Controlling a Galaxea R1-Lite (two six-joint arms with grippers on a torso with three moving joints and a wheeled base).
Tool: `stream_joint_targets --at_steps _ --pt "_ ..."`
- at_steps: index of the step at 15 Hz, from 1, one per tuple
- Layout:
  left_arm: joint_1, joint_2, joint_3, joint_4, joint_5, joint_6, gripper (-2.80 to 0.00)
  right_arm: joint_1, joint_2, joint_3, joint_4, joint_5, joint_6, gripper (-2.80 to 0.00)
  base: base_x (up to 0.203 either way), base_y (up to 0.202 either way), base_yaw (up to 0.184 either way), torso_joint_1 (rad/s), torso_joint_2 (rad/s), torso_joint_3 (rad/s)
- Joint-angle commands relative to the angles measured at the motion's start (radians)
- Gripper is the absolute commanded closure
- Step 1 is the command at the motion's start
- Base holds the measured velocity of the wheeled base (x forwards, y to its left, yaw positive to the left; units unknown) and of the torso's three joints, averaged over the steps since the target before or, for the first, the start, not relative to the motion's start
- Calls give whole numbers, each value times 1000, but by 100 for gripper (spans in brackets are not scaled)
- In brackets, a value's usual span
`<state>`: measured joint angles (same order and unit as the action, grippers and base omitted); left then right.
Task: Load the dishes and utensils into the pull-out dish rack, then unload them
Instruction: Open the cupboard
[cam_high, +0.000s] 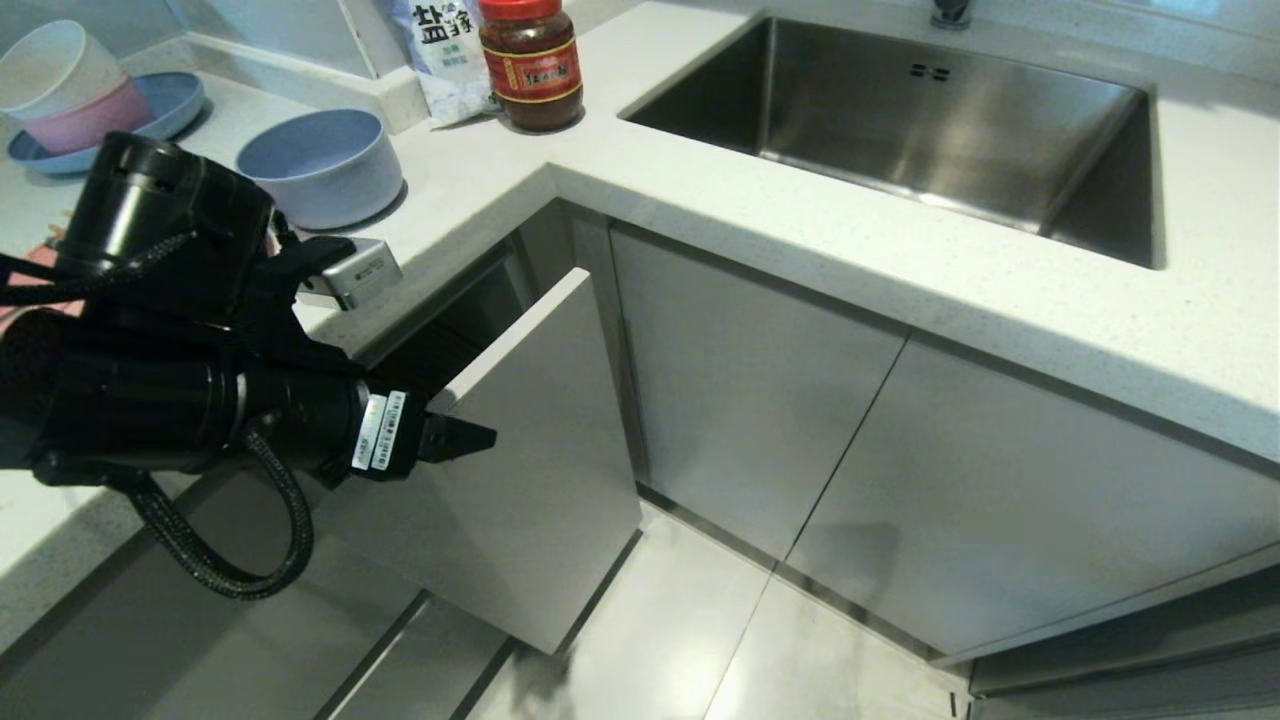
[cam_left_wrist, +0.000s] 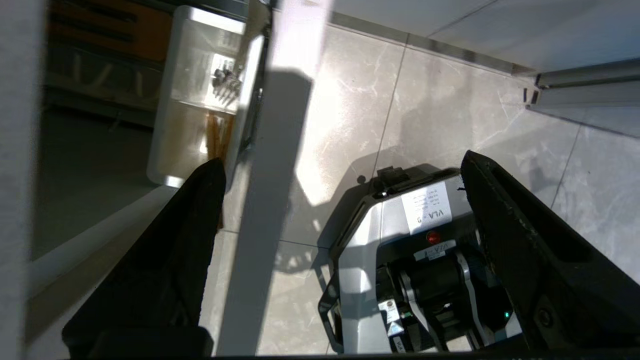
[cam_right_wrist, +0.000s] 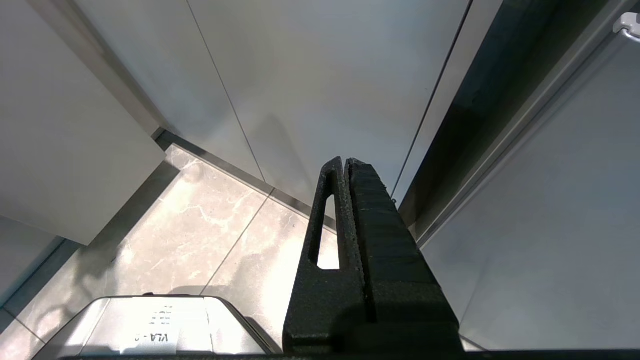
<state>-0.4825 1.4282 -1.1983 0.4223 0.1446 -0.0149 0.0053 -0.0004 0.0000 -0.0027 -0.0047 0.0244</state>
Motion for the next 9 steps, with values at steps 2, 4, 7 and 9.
stream_joint_targets --at_steps 2,4,7,9 --pt "-35 1 12 3 1 -3 -280 1 -4 2 0 0 0 0 0 0 0 0 0 0" --pt "-66 1 20 4 0 -5 -280 1 -4 2 0 0 0 0 0 0 0 0 0 0" --pt "-107 -2 36 4 0 -7 -280 1 -4 2 0 0 0 0 0 0 0 0 0 0" --pt "-131 -6 44 5 0 -9 -280 1 -4 2 0 0 0 0 0 0 0 0 0 0"
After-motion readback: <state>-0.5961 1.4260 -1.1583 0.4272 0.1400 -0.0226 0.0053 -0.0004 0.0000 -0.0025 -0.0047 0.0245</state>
